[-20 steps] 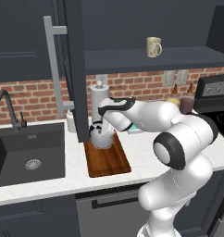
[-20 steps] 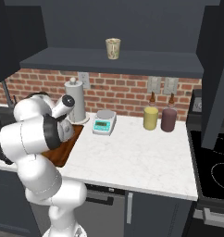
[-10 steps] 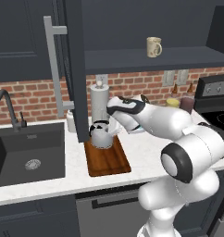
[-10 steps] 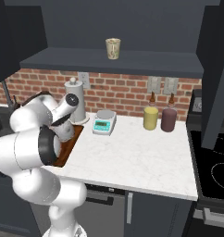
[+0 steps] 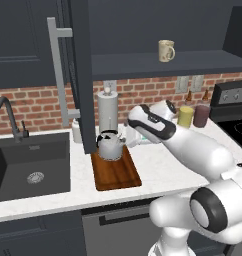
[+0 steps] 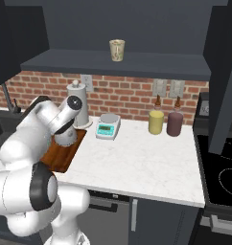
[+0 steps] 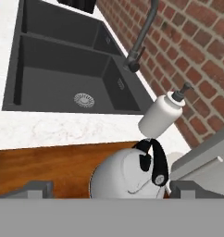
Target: Pick the kettle from the counter and place it on the tray. Then pick the mug from the cabinet and place it on the tray. Then close the cabinet doors.
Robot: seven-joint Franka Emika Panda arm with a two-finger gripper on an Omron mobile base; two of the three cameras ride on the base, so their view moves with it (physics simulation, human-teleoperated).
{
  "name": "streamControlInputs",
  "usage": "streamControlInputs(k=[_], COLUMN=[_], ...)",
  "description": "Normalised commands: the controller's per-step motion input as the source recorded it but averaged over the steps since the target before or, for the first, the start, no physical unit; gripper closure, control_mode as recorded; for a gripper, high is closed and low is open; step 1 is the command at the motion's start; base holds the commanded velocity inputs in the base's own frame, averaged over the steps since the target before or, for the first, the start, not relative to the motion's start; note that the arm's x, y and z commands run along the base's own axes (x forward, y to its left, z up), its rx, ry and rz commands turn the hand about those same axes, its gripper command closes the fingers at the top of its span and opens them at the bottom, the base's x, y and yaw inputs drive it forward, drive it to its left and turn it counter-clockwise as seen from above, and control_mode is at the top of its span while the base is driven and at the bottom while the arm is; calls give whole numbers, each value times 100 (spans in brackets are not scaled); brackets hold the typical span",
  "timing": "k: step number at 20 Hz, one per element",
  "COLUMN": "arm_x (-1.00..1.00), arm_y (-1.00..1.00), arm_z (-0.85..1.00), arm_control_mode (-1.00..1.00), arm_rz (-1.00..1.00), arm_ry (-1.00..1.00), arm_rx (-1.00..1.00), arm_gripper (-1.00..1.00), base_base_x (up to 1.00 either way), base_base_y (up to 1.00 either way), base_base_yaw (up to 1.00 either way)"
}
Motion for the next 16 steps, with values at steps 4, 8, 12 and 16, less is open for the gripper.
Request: streamControlInputs(k=[4,8,12,16], arm_x=[-67,-73,-83,-80], arm_y=[-15,-20,-28,-21], arm_z=[64,64,57,40], arm_control_mode=[-100,-100,-100,-100], arm_rz=[0,0,-1,-3], arm_ry=[0,0,0,0], arm_rx=[3,0,0,0], arm_gripper=[-100,-100,-100,-100], base_base_x=[0,0,0,0], base_base_y=[0,0,0,0], base_base_yaw=[0,0,0,0])
